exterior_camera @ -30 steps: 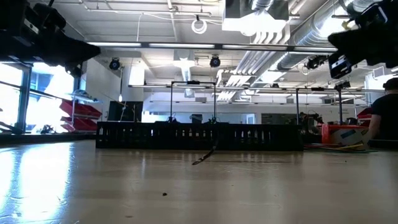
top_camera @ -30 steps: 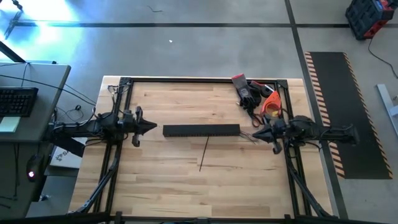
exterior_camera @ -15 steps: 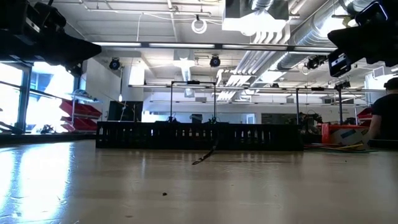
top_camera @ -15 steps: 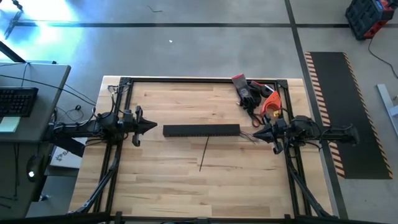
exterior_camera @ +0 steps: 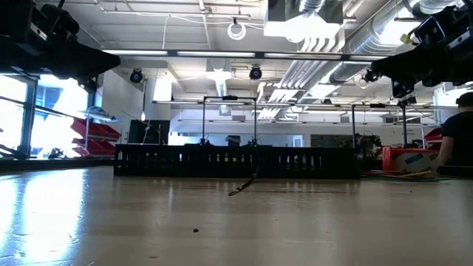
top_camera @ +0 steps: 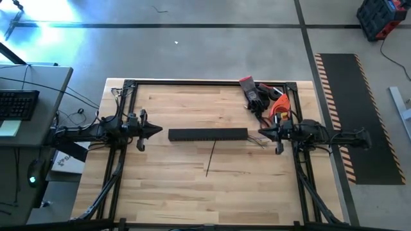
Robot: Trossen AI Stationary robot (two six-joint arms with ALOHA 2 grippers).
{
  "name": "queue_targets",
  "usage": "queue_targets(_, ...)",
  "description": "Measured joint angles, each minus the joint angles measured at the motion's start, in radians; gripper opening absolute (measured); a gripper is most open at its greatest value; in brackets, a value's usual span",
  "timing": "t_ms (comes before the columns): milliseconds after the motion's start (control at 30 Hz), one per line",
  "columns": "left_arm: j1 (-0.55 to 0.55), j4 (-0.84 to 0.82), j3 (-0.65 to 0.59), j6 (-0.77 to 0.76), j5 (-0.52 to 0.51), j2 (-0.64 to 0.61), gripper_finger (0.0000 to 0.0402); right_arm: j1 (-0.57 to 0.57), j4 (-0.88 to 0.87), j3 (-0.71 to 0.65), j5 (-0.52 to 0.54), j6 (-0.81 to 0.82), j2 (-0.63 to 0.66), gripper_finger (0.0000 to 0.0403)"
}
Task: Ziptie cables
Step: Return to Home Position
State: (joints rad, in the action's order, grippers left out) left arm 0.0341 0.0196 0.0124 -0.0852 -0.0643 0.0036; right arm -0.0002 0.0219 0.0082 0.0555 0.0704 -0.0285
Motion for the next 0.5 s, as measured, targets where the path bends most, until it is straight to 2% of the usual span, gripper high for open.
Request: queue_targets(500, 0.004, 0.000, 0.000, 0.000, 0.001, 0.000, 0.0000, 0.000, 0.000, 0.000, -0.004, 0.008, -0.049, 0.0000)
